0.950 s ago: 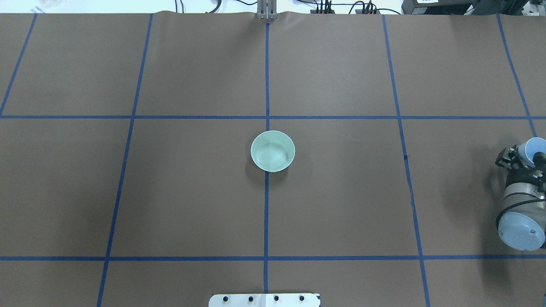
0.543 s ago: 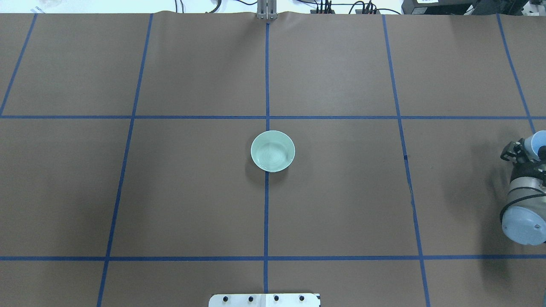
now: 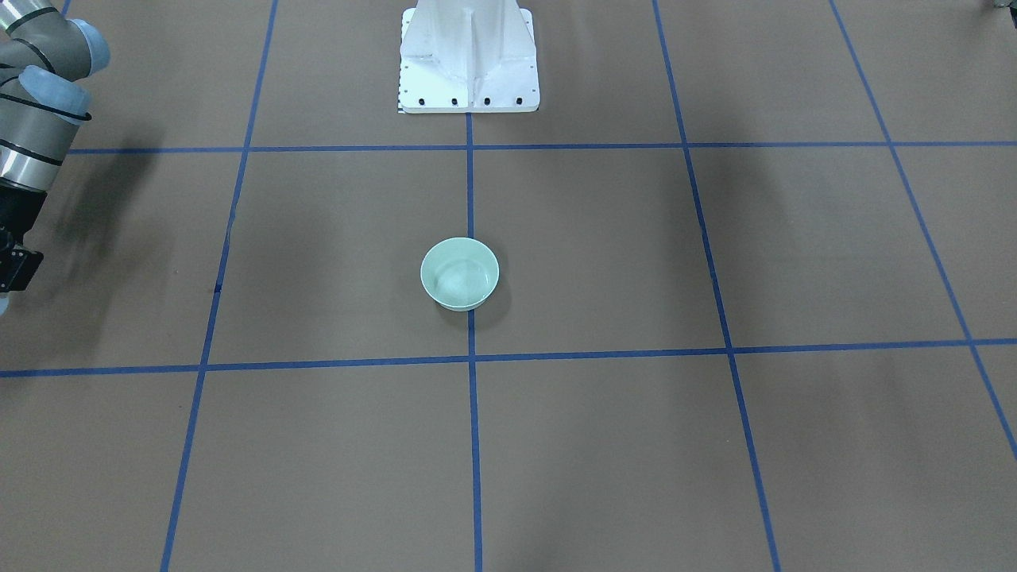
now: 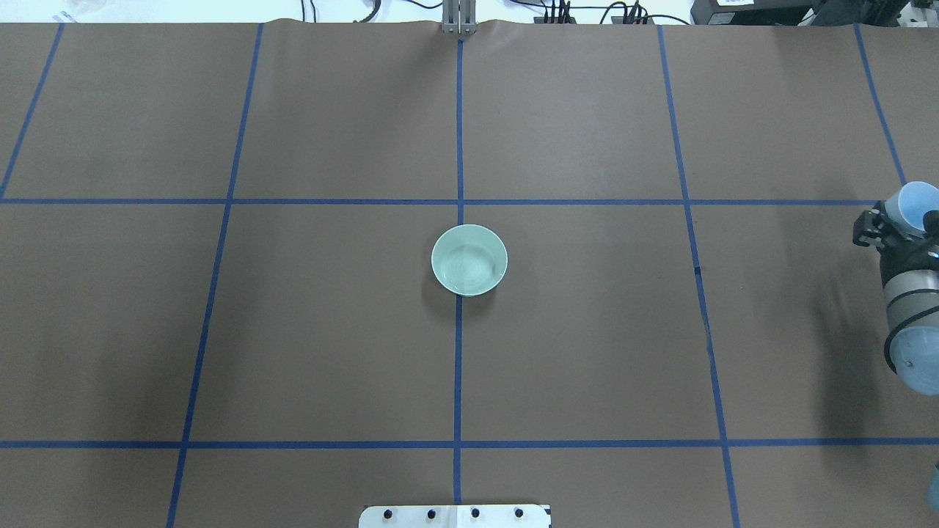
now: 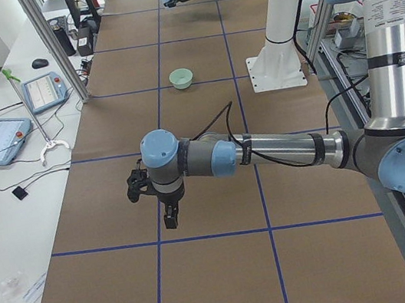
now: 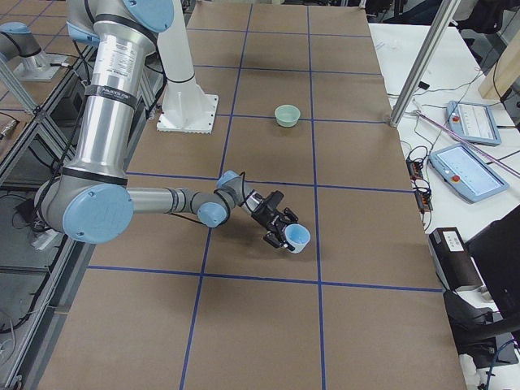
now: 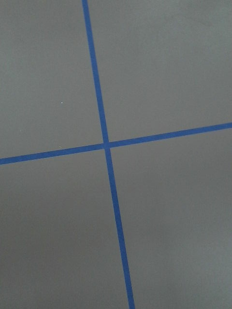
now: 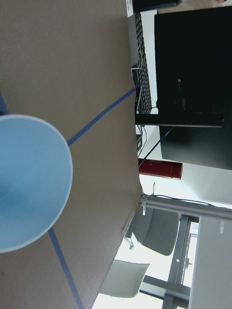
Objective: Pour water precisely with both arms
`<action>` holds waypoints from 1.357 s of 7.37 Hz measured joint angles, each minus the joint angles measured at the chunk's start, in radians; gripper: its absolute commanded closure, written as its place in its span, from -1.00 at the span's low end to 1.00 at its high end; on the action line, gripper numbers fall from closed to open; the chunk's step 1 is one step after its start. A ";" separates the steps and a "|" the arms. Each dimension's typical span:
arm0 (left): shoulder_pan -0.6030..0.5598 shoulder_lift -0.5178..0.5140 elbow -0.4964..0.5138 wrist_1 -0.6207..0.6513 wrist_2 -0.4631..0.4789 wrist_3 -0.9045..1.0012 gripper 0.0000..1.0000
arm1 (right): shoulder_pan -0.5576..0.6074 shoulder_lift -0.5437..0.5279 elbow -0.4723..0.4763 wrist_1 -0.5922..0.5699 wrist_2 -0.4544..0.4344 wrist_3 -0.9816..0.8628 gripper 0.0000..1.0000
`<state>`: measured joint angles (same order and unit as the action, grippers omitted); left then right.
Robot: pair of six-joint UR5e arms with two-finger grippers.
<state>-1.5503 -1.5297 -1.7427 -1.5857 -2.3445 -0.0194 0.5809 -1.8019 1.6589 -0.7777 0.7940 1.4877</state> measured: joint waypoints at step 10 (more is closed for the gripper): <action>-0.022 0.031 -0.010 0.000 0.001 0.030 -1.00 | 0.031 0.292 0.001 0.511 0.576 -1.016 1.00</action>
<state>-1.5719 -1.4983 -1.7528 -1.5857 -2.3433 0.0106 0.6114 -1.5095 1.6598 -0.2670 1.3700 0.4720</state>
